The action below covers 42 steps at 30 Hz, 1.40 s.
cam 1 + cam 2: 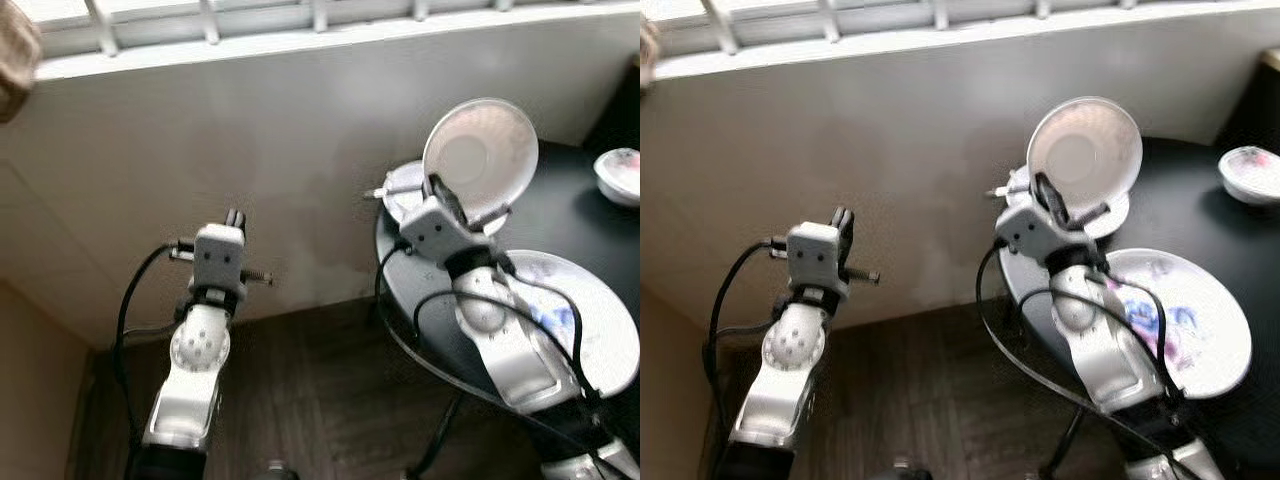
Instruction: Kitchen organization
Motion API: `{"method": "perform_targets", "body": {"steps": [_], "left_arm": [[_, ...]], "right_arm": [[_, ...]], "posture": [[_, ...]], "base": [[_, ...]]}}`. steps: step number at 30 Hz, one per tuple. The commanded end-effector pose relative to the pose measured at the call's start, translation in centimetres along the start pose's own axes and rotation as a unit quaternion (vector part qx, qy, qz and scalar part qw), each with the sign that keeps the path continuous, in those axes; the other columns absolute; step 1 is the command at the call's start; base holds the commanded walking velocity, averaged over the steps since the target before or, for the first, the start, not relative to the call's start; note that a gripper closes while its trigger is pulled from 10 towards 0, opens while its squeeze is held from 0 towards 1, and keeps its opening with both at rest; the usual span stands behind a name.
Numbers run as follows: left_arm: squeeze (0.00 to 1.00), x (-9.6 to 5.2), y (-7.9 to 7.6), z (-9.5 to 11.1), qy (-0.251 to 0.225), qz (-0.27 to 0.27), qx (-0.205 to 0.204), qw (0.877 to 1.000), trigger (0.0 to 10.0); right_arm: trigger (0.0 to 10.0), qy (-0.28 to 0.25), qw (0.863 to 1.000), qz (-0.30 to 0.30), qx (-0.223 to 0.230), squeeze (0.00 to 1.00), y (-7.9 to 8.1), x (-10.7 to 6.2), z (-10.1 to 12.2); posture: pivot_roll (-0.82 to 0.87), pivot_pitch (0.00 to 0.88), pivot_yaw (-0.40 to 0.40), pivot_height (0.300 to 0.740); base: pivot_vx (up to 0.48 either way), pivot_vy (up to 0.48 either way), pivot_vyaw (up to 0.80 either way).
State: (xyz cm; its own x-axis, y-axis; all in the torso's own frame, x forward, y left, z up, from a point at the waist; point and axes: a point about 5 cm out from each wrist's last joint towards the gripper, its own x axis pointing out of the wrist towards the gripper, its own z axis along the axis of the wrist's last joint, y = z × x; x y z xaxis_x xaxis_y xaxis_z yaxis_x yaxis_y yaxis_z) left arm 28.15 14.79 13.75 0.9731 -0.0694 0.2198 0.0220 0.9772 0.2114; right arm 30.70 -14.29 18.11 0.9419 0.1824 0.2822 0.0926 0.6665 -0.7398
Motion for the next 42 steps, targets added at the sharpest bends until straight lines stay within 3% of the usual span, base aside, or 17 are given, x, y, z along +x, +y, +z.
{"method": "perform_targets", "body": {"steps": [1,6,14,25,42], "left_arm": [[0.00,0.0,0.4,0.0,0.001,0.009,-0.001,1.000,10.0],[0.00,0.1,0.5,0.1,0.000,0.011,-0.010,1.000,10.0],[0.00,0.1,0.4,0.4,-0.008,0.003,-0.009,1.000,10.0],[0.00,0.0,0.8,0.7,-0.027,0.011,-0.001,1.000,10.0],[0.00,0.1,2.2,1.4,-0.049,0.050,0.013,0.997,10.0]], "right_arm": [[10.0,-0.025,1.000,0.004,0.017,0.00,0.3,0.0,0.9],[10.0,-0.029,0.999,0.018,0.035,0.00,1.0,-0.3,0.9],[10.0,-0.028,0.998,0.026,0.050,0.00,1.5,-0.4,0.6],[10.0,-0.031,0.996,0.041,0.072,0.00,2.4,-0.6,0.7],[10.0,-0.042,0.994,0.030,0.097,0.00,2.3,-0.5,0.9]], "posture": [[-0.01,0.023,0.010,0.740],[-0.01,0.023,0.010,0.740],[-0.01,0.021,0.011,0.740],[0.01,0.007,0.011,0.740],[0.01,0.016,0.012,0.740]], "base": [[0.000,0.000,0.80],[0.000,0.000,0.80],[0.000,0.419,0.80],[0.000,0.000,0.80],[0.030,0.000,0.80]]}}
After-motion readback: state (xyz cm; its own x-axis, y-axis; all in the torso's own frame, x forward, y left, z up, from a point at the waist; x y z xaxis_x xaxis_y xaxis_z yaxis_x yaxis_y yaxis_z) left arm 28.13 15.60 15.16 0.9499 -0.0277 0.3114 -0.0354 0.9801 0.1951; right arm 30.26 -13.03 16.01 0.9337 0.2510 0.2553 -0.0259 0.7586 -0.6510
